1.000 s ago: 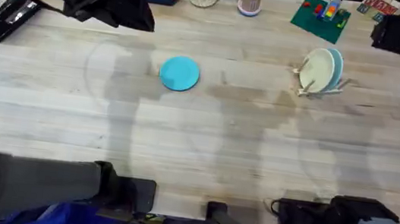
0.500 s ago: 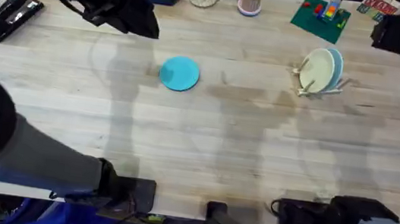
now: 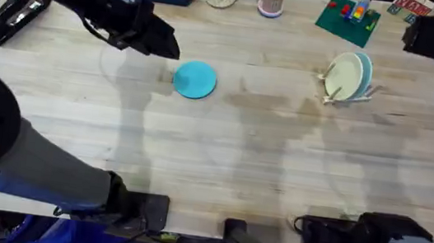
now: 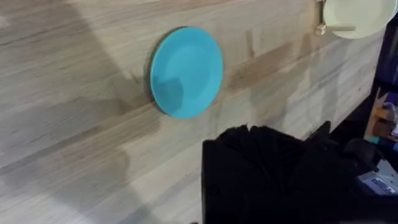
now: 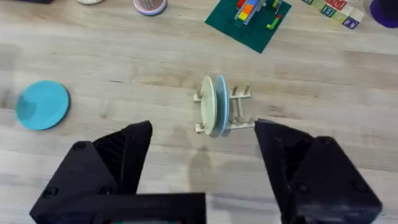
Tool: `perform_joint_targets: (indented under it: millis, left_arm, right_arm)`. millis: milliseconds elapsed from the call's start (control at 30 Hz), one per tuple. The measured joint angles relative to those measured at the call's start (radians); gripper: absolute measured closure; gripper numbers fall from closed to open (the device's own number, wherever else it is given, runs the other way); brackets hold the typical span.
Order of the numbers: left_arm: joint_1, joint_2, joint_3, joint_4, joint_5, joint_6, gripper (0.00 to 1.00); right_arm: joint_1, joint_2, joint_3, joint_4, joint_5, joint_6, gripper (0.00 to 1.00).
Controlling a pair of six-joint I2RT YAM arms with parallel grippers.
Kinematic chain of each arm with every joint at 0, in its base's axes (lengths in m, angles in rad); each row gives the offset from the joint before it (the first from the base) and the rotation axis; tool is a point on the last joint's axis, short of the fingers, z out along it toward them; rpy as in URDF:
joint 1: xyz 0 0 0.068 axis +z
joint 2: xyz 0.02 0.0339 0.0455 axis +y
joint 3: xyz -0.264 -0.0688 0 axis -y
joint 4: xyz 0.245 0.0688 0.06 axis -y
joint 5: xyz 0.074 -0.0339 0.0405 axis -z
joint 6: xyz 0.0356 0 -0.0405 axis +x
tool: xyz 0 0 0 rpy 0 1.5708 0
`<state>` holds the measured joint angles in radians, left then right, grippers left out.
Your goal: Pick up the plates from the table one by one and place each into a slot on the dish rack.
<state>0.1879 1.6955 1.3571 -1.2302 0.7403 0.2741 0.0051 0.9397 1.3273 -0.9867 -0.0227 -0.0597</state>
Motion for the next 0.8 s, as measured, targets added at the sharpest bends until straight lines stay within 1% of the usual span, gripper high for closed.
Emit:
perform_joint_targets:
  millis: [233, 533, 800]
  left_arm:
    - [0.001, 0.011, -0.062, 0.071, 0.022, -0.005, 0.959]
    - [0.027, 0.107, -0.064, 0.085, 0.031, -0.008, 0.959]
    - [0.027, 0.171, -0.065, 0.121, 0.053, 0.002, 0.959]
  right_arm:
    - [0.000, 0.000, 0.000, 0.000, 0.000, 0.000, 0.007]
    - [0.000, 0.000, 0.000, 0.000, 0.000, 0.000, 0.007]
    - [0.000, 0.000, 0.000, 0.000, 0.000, 0.000, 0.007]
